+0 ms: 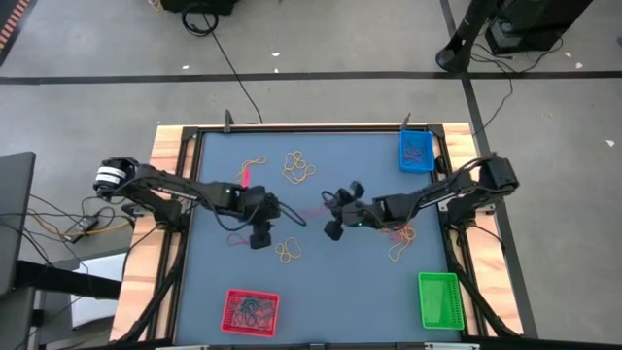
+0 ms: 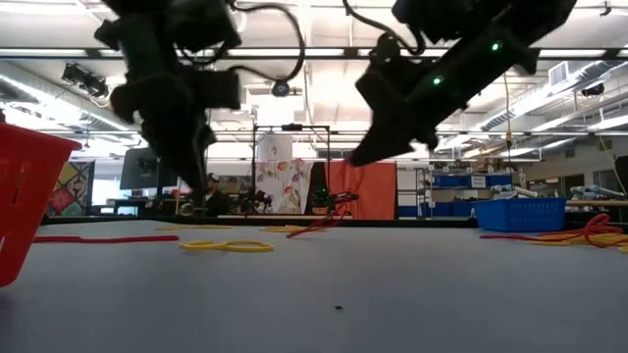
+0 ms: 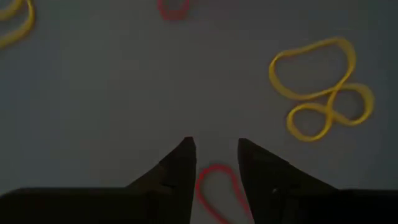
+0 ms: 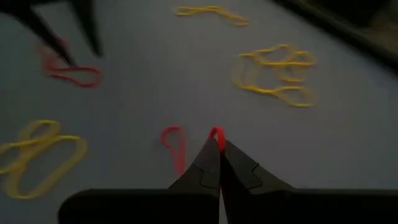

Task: Sort rubber bands into baskets
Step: Put the red rubber band into the blue bin

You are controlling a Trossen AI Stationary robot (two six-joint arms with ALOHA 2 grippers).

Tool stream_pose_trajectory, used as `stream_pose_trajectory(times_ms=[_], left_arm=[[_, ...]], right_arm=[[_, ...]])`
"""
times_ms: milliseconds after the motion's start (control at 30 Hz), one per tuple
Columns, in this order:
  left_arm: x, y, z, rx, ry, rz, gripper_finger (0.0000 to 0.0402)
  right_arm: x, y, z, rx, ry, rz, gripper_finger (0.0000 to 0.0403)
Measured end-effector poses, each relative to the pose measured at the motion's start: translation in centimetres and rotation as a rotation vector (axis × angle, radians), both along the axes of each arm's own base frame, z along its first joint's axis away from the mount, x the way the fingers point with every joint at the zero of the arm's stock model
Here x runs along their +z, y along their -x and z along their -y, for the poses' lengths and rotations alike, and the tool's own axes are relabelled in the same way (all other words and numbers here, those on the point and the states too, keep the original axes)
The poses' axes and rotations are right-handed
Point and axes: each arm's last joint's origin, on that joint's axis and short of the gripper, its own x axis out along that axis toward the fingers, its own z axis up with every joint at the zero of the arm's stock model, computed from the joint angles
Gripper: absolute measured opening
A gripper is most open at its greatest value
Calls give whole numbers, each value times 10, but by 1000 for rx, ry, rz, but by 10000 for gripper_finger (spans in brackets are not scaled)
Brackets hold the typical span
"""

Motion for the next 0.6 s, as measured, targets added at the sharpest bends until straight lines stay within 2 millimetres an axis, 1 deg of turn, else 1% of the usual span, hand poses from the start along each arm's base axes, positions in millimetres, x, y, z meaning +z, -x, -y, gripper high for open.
stream_pose_trajectory(times_ms=[167, 367, 600], left_arm=[[-15, 10, -2, 7, -3, -56, 125], [-23, 13, -3, 31, 4, -46, 124], [-27, 12, -3, 31, 7, 3, 124]], right_arm=[[13, 21, 13, -67, 37, -118, 9], [33, 51, 33, -223, 124, -224, 10], [57, 83, 65, -421, 216, -268, 10]])
